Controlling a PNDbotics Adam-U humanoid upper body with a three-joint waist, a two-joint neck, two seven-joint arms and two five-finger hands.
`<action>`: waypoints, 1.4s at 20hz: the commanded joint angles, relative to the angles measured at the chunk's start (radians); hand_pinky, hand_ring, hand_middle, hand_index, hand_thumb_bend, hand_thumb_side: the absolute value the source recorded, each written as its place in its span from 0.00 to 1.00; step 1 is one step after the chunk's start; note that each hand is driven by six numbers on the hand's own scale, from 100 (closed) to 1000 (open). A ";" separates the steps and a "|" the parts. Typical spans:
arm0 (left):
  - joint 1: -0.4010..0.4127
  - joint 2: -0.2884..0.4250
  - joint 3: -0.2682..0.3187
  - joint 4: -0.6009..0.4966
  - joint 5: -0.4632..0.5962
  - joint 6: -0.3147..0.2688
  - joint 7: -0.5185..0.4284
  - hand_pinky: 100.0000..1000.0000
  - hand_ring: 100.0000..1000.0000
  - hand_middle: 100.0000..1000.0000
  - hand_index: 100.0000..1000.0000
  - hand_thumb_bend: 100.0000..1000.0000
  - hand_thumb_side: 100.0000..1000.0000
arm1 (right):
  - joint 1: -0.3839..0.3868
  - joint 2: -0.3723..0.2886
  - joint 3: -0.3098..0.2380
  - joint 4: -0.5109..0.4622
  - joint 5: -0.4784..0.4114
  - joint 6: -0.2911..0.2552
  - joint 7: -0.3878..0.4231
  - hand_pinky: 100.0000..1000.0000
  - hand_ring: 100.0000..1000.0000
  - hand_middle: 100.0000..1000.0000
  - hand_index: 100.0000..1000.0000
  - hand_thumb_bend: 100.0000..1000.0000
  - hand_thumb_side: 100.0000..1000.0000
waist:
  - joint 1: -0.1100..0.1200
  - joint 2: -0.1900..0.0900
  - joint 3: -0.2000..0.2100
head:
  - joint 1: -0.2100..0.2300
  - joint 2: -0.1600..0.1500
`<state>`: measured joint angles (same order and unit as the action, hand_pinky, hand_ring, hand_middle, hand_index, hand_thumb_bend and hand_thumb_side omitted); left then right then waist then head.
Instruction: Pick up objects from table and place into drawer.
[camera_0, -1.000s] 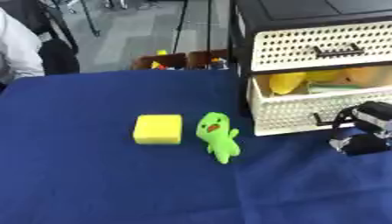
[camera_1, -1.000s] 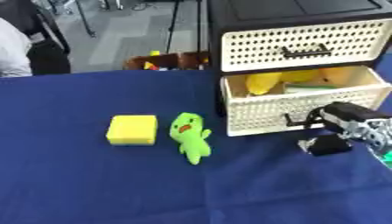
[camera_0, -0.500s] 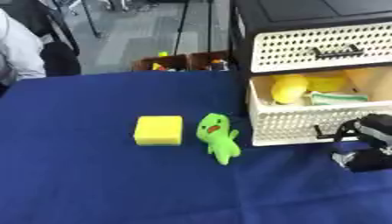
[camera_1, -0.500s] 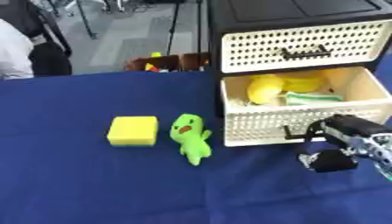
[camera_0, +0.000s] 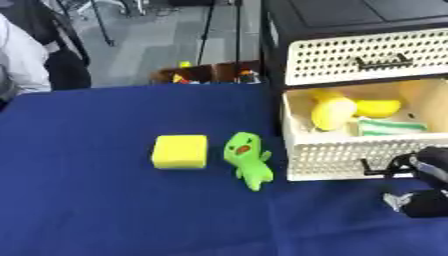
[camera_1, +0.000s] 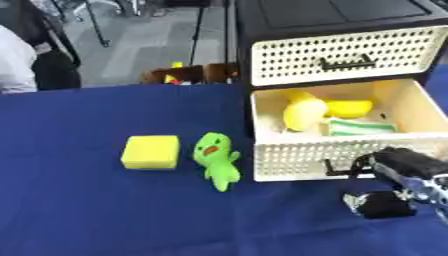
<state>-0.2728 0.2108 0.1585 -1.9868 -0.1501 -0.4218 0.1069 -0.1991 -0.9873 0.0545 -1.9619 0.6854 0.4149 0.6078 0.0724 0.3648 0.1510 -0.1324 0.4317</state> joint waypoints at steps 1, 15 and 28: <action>-0.008 0.011 0.011 -0.013 -0.002 0.002 0.001 0.47 0.70 0.70 0.86 0.05 0.93 | 0.006 -0.011 -0.025 -0.024 0.008 0.017 -0.007 0.00 0.08 0.10 0.72 0.08 0.52 | -0.003 -0.015 -0.003 | 0.005 -0.014; -0.007 0.008 0.012 -0.013 -0.002 0.004 0.001 0.47 0.70 0.70 0.86 0.05 0.93 | 0.029 0.003 -0.041 -0.038 -0.006 0.023 -0.028 0.00 0.09 0.12 0.74 0.12 0.57 | -0.003 -0.013 -0.011 | 0.008 -0.017; -0.003 0.006 0.011 -0.013 -0.003 0.006 -0.002 0.47 0.70 0.71 0.86 0.04 0.93 | 0.012 0.016 -0.059 -0.038 -0.013 -0.111 -0.151 0.02 0.26 0.38 0.96 0.21 0.78 | -0.001 -0.014 -0.013 | 0.006 -0.016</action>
<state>-0.2723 0.2096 0.1630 -1.9868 -0.1506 -0.4173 0.1038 -0.1766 -0.9533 0.0131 -1.9788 0.6591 0.3138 0.4632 0.0732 0.3673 0.1380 -0.1253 0.4277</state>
